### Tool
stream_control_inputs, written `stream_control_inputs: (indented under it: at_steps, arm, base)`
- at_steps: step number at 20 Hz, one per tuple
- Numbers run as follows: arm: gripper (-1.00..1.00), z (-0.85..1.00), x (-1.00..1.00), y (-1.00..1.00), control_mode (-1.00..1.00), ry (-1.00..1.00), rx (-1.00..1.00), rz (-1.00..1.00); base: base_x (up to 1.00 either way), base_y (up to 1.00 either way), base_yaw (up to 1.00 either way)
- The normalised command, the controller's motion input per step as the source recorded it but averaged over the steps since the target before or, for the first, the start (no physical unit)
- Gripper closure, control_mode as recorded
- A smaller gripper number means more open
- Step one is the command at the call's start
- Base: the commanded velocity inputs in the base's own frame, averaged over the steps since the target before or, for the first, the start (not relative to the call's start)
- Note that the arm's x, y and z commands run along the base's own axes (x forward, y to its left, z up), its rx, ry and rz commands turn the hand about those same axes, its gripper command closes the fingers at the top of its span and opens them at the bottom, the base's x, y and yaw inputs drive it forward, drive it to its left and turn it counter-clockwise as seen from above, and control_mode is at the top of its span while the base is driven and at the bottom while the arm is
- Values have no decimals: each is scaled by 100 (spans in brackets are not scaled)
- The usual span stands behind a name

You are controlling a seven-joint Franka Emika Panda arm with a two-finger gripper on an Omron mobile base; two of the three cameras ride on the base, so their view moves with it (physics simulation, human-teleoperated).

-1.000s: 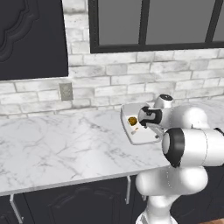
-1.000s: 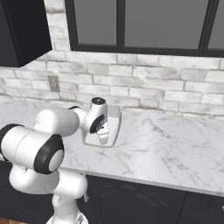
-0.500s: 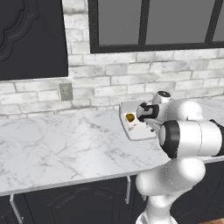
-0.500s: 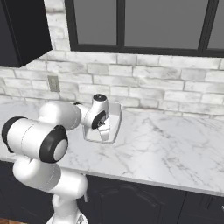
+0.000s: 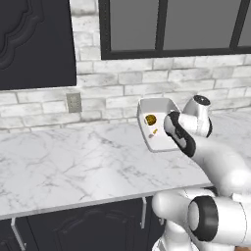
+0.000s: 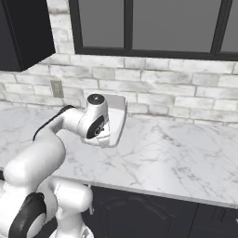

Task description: Place the tupperware on the top shelf of the fridge. Make space for the tupperware among the existing items by rearranging them on the shelves if needed. Close the fridge door when finished.

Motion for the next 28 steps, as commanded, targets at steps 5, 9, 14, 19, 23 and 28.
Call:
stream_control_inputs:
  at_steps: [5, 9, 14, 19, 23, 28]
  arm:
    - [100, 100, -100, 4, -100, -24, 0, -2]
    - [100, 98, -100, 0, -100, -17, 0, 1]
    - [100, 100, -98, 1, -100, 4, 0, 0]
    - [100, 83, -60, 0, -100, 24, 0, 0]
    - [100, 0, 0, 0, 100, 0, 0, 0]
    - [100, 0, 0, 0, 100, 0, 0, 0]
  base:
    - [0, 0, 0]
    - [0, 0, 0]
    - [0, 0, 0]
    - [0, 0, 0]
    - [9, 9, -1]
    - [-82, -5, -20]
